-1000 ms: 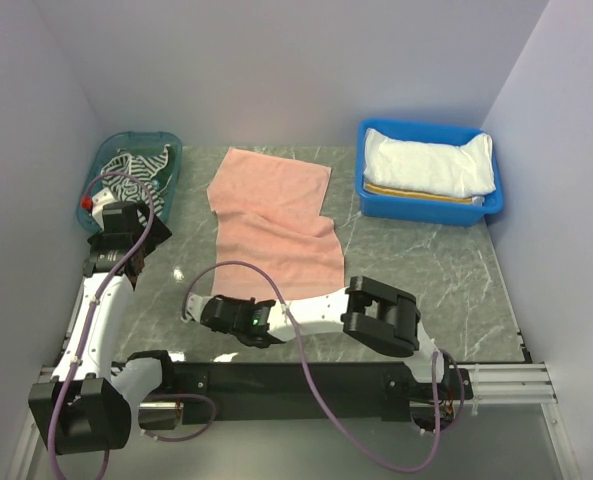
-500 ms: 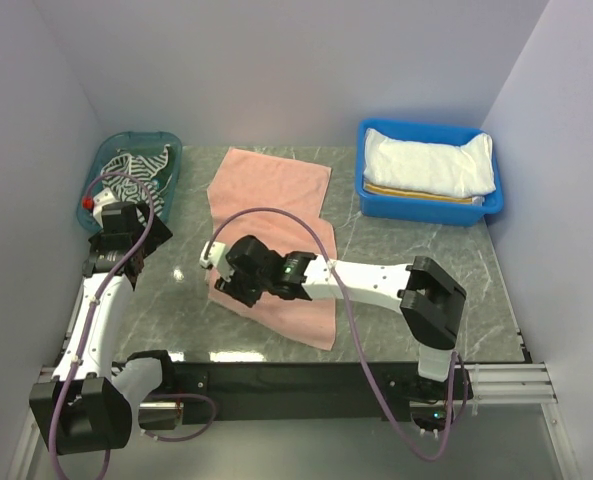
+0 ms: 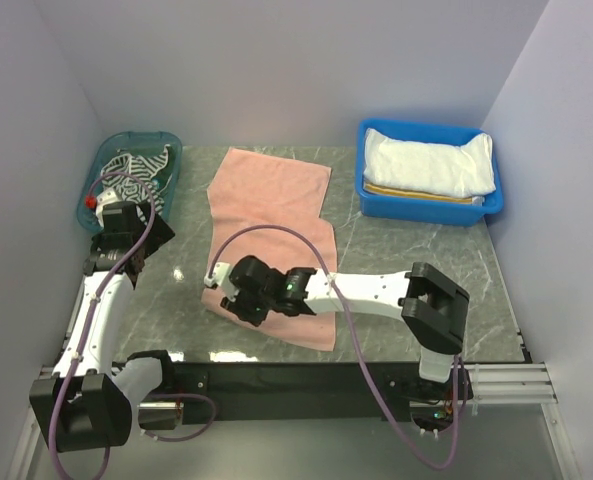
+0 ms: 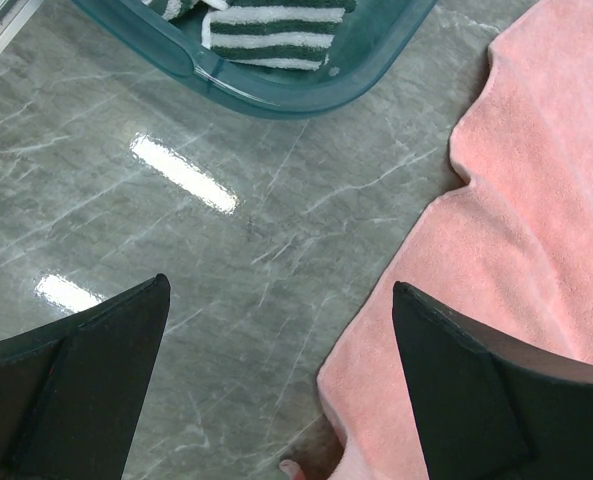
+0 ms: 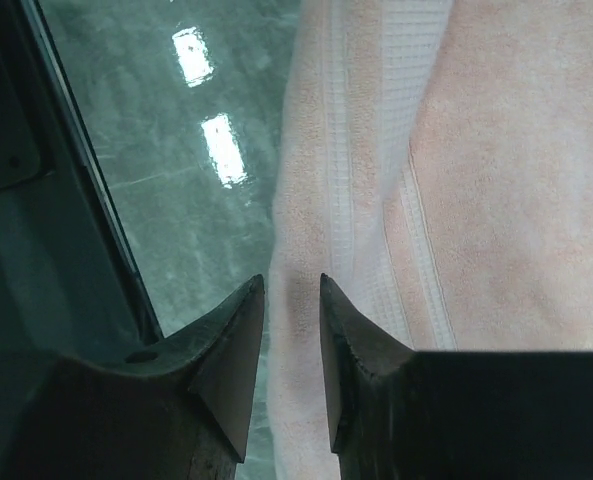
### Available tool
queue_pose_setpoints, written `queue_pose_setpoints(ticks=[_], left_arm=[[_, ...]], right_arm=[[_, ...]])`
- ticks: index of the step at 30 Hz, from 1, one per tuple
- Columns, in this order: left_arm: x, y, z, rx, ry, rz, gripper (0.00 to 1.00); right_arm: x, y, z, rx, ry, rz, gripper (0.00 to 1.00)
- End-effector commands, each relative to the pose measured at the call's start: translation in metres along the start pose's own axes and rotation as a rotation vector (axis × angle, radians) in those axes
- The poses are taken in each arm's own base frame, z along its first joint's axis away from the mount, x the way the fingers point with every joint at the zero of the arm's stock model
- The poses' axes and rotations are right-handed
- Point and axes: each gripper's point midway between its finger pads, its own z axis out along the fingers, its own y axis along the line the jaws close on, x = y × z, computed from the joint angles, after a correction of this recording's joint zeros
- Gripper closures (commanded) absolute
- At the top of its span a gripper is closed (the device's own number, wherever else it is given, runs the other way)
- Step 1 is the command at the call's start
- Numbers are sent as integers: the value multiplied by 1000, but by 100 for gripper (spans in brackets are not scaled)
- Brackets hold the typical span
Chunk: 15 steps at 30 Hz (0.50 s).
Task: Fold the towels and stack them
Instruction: Flatten out the crumpled towel
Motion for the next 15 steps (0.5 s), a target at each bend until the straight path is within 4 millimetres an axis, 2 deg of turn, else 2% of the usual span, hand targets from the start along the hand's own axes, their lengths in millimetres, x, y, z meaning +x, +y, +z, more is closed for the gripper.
queue_pose_setpoints(ticks=[1, 4, 7, 11, 15], left_arm=[[-5, -4, 1, 21, -16, 6, 1], [-6, -3, 0, 17, -22, 6, 1], [-6, -2, 0, 16, -26, 4, 1], [-7, -2, -1, 17, -28, 5, 1], [-7, -2, -1, 16, -27, 4, 1]], right_arm=[[-41, 14, -7, 110, -110, -66, 64], [-53, 23, -1, 134, -134, -102, 64], [-56, 22, 12, 162, -121, -111, 64], [-54, 15, 31, 194, -103, -127, 66], [-51, 0, 46, 267, -87, -122, 70]])
